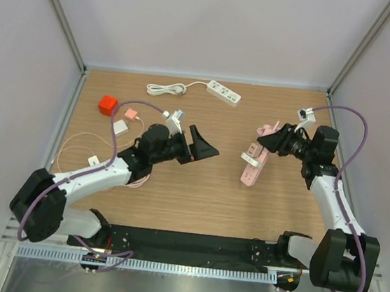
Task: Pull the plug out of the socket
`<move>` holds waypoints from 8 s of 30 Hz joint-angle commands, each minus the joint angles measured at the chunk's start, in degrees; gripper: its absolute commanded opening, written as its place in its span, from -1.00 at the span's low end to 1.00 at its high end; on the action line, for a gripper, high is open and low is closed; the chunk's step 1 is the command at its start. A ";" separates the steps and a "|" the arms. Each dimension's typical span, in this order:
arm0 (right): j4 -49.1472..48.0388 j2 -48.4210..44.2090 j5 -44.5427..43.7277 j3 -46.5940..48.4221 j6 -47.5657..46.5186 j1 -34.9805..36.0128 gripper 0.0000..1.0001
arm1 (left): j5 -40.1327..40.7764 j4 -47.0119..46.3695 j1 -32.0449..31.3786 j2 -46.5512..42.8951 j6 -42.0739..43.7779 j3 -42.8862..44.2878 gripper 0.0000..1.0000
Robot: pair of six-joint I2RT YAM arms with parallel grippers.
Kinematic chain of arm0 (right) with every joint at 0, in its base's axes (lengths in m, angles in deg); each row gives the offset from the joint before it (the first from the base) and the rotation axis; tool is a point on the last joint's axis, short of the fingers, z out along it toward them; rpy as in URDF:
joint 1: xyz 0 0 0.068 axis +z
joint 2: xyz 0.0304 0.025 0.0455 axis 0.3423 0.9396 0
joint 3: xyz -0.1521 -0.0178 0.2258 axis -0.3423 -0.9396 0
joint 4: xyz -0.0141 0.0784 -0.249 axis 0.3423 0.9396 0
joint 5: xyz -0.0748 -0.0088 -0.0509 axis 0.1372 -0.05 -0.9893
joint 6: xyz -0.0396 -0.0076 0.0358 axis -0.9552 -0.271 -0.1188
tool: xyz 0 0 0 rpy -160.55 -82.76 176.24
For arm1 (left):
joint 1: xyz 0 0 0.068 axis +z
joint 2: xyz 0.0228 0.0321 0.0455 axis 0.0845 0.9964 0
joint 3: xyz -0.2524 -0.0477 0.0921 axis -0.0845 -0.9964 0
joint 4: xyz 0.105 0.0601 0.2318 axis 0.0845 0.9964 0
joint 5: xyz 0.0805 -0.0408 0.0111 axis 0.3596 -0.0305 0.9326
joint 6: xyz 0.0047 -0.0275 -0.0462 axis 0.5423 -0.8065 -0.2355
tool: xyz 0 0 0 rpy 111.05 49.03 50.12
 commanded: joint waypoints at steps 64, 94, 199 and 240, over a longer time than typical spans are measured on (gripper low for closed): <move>-1.85 -4.25 -9.17 2.12 -7.21 4.17 -0.98 | 22.89 -17.01 -18.90 34.82 -40.02 18.82 -0.17; 0.69 -7.51 -25.68 2.55 -10.02 3.03 -0.98 | 24.21 -7.28 -17.14 32.20 -36.70 17.06 -1.00; -0.27 2.07 5.42 4.84 -2.82 -2.07 -0.98 | 1.96 6.80 -4.21 6.86 29.14 17.15 1.00; -0.09 2.07 4.55 5.28 -1.58 -2.07 -0.98 | 23.68 33.17 -21.54 39.31 38.37 57.85 -1.00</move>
